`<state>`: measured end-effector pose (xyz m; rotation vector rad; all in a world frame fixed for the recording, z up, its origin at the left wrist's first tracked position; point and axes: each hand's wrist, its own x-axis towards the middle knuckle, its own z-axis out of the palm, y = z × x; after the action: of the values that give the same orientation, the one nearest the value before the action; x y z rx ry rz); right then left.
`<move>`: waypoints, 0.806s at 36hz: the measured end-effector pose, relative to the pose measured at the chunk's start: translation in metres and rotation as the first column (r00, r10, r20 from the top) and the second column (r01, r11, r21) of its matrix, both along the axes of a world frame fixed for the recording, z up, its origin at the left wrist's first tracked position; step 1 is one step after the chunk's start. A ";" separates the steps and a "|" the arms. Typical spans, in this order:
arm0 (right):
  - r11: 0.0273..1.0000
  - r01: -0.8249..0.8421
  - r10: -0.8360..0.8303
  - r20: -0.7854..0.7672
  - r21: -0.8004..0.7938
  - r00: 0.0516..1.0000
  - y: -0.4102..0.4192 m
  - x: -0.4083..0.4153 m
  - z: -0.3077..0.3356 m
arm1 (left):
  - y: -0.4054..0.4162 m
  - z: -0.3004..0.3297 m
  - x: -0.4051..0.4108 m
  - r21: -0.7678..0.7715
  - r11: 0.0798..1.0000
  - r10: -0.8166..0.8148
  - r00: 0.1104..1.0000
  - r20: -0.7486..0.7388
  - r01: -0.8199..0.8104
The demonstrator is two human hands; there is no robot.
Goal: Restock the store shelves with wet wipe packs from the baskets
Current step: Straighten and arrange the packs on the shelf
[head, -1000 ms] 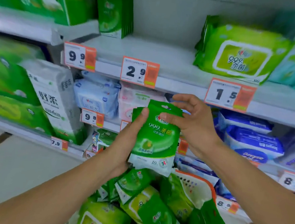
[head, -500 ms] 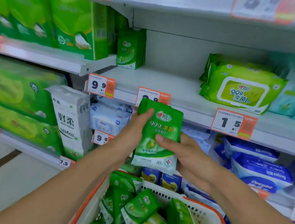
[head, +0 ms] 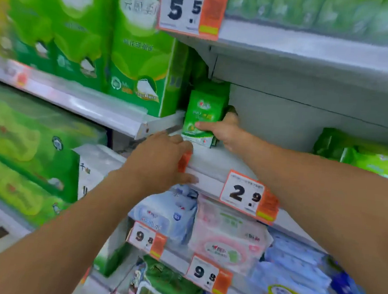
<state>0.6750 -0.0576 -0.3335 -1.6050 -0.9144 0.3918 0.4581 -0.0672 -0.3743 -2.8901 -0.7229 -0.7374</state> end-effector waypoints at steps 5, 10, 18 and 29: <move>0.980 0.174 -0.127 0.383 -0.091 0.915 0.035 0.009 -0.023 | 0.018 -0.007 0.000 -0.018 0.992 -0.122 0.989 0.079 0.124; 0.975 0.097 -0.012 0.391 -0.199 0.920 0.044 0.012 -0.028 | 0.027 -0.004 0.003 0.019 0.986 -0.169 0.983 0.067 0.168; 0.903 0.012 0.081 0.198 -0.429 0.977 0.045 0.001 -0.012 | 0.025 -0.003 0.004 0.000 0.994 -0.110 0.994 0.009 0.110; 0.992 0.127 -0.119 0.201 -0.028 0.972 0.054 -0.007 0.014 | 0.021 -0.005 0.004 0.027 0.996 -0.086 0.996 0.002 0.086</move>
<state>0.6678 -0.0035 -0.3198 -1.7512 -0.9561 0.1661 0.4622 -0.0462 -0.3791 -2.9120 -0.5871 -0.7545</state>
